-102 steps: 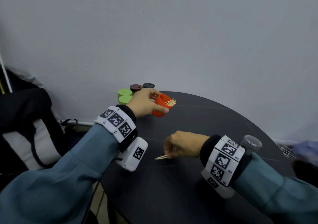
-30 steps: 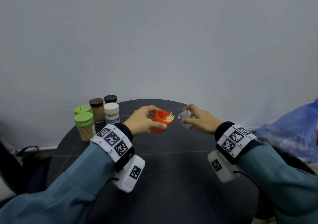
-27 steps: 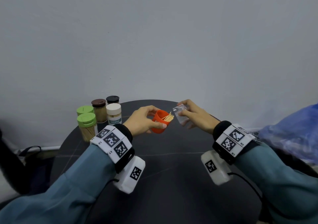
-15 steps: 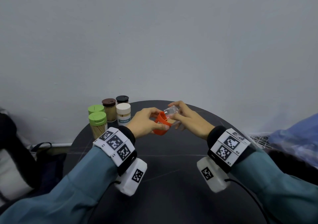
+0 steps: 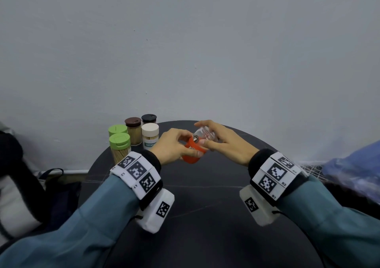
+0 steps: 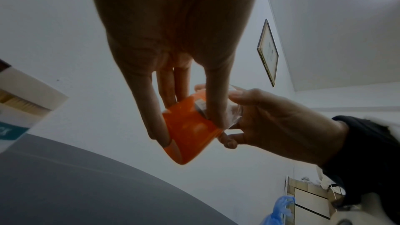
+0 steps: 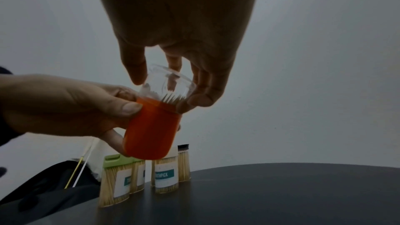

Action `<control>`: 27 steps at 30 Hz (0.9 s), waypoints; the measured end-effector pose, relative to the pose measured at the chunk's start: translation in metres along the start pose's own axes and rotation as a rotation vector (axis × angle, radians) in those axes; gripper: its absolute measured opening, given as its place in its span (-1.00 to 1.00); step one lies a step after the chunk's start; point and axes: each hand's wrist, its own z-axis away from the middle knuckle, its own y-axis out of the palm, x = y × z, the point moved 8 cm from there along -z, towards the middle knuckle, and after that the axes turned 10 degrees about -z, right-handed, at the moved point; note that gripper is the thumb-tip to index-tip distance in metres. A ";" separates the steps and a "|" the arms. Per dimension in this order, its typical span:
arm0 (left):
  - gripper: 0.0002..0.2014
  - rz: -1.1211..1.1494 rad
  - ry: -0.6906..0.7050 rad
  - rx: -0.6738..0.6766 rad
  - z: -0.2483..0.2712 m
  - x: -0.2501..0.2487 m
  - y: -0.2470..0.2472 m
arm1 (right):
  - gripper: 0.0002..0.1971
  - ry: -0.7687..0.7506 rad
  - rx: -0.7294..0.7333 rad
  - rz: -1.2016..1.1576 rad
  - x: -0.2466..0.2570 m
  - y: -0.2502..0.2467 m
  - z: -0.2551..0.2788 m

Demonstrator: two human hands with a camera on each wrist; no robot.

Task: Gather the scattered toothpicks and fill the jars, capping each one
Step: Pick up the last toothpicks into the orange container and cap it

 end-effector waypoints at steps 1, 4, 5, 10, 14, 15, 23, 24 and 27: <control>-0.55 -0.003 0.001 0.000 0.000 0.000 0.000 | -0.58 -0.002 0.009 0.008 0.000 0.000 0.000; -0.51 -0.024 0.000 -0.007 0.001 0.000 -0.002 | -0.54 -0.014 0.038 0.027 0.001 0.002 -0.001; -0.50 -0.034 0.001 -0.010 0.001 0.000 -0.003 | -0.52 -0.012 0.045 0.038 0.001 0.002 -0.001; -0.50 -0.081 0.023 -0.045 0.004 -0.004 -0.005 | -0.52 -0.010 0.084 0.091 0.001 0.006 -0.004; -0.54 -0.094 0.022 -0.117 0.004 -0.004 -0.011 | -0.58 -0.022 0.043 0.058 0.004 0.006 -0.009; -0.54 -0.107 0.021 -0.139 0.004 -0.005 -0.013 | -0.59 -0.021 0.037 0.048 0.005 0.005 -0.011; -0.62 -0.242 0.042 -0.359 0.014 -0.004 -0.039 | -0.54 -0.016 -0.018 0.076 0.015 0.019 -0.036; -0.62 -0.248 0.038 -0.389 0.017 -0.003 -0.045 | -0.54 -0.017 -0.015 0.076 0.019 0.023 -0.042; -0.59 -0.252 0.013 -0.455 0.028 0.004 -0.069 | -0.55 -0.045 0.016 0.026 0.036 0.037 -0.057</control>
